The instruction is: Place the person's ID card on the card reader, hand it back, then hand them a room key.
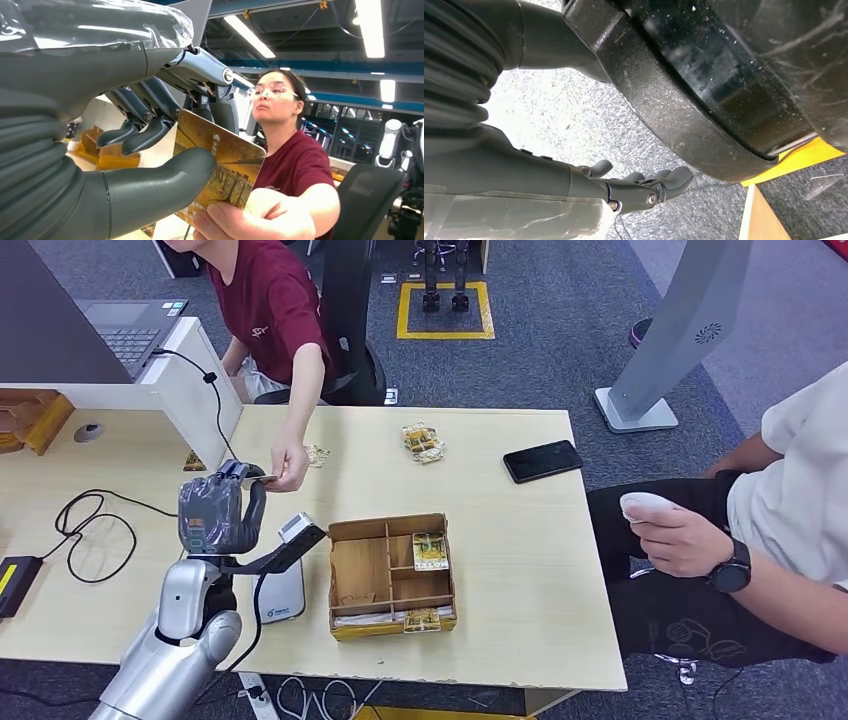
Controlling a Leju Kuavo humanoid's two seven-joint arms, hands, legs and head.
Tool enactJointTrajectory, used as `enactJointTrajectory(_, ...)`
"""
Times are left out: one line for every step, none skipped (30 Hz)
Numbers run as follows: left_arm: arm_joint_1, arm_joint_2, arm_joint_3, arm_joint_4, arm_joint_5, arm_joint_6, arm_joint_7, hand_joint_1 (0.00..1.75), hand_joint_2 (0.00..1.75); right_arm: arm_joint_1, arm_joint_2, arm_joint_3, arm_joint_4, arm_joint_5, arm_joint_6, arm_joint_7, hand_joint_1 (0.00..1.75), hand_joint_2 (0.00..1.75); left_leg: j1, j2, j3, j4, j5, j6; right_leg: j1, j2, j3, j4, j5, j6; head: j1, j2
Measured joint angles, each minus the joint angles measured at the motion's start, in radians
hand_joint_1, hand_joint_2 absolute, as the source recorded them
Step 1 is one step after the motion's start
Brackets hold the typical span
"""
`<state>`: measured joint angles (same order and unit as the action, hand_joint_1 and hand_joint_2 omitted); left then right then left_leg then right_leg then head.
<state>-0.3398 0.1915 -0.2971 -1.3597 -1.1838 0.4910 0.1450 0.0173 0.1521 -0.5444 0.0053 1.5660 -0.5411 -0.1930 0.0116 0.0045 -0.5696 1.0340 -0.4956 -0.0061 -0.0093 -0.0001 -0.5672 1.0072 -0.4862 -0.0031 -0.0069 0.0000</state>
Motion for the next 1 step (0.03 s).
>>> enactJointTrajectory(0.0,0.0,0.001,0.001,0.001,0.0,0.0,1.75,1.75,0.0,0.0,0.0,0.0,0.0,0.0,0.0,0.0,1.75,0.0,0.0,0.0,0.0,0.0,0.0,0.0,0.0,0.0,0.0,0.0,0.0,0.0,0.0)
